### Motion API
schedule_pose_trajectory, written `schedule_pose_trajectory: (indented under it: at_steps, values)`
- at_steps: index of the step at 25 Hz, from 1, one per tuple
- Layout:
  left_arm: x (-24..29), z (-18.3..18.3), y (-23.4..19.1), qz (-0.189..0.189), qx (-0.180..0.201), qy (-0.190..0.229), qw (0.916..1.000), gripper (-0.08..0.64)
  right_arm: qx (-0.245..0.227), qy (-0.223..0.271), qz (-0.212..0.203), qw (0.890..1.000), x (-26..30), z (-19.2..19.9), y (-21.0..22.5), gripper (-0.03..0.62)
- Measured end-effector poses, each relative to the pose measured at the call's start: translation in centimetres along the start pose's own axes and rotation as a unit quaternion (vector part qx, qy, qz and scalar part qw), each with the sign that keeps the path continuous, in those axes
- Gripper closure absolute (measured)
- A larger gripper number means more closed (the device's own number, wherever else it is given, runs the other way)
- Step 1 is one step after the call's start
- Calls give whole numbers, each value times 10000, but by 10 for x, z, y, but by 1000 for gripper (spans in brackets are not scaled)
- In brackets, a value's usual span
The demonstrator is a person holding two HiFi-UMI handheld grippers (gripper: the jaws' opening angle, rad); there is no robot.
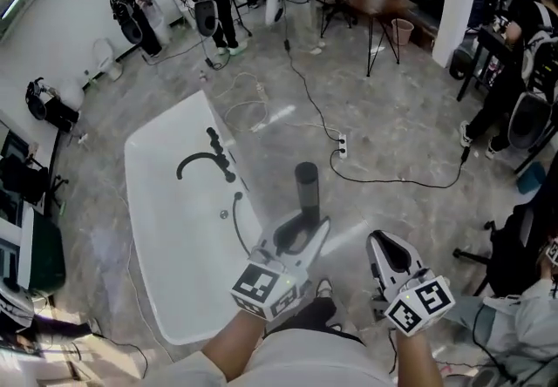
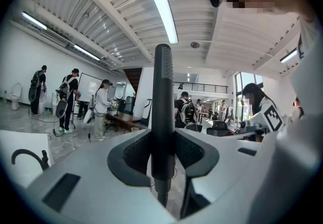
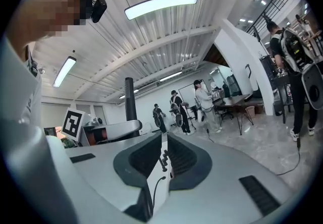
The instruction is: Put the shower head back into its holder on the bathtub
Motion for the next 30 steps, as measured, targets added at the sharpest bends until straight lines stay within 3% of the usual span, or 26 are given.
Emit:
schedule_pose_trajectory:
  at_steps: [9,16,22,30]
  values:
    - [19,-27,-83,-689,-158,96,9975,426,-202,-387,-700,9966,99,-38,15,575]
    - [20,-35,-138,-1358,-371,91,9900,426,-323,-800,-1372,9868,169,-52,19,575]
    - [26,-53,-187,-2039,-658,165,9766,426,-582,-1230,-2089,9684,234,-66,26,575]
    - [32,-72,-239,-2859,-1009,372,9522,426,-1052,-1761,-3010,9313,302,-69,26,575]
Point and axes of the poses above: the fingertips, and each gripper's own axes: x forward along the fingers, y to its right, z out of its underside, the point moved 3 cm from there along -x, backward along the fingers, and after that the axes turned 14 degrees about -y, right-handed, at the moved point
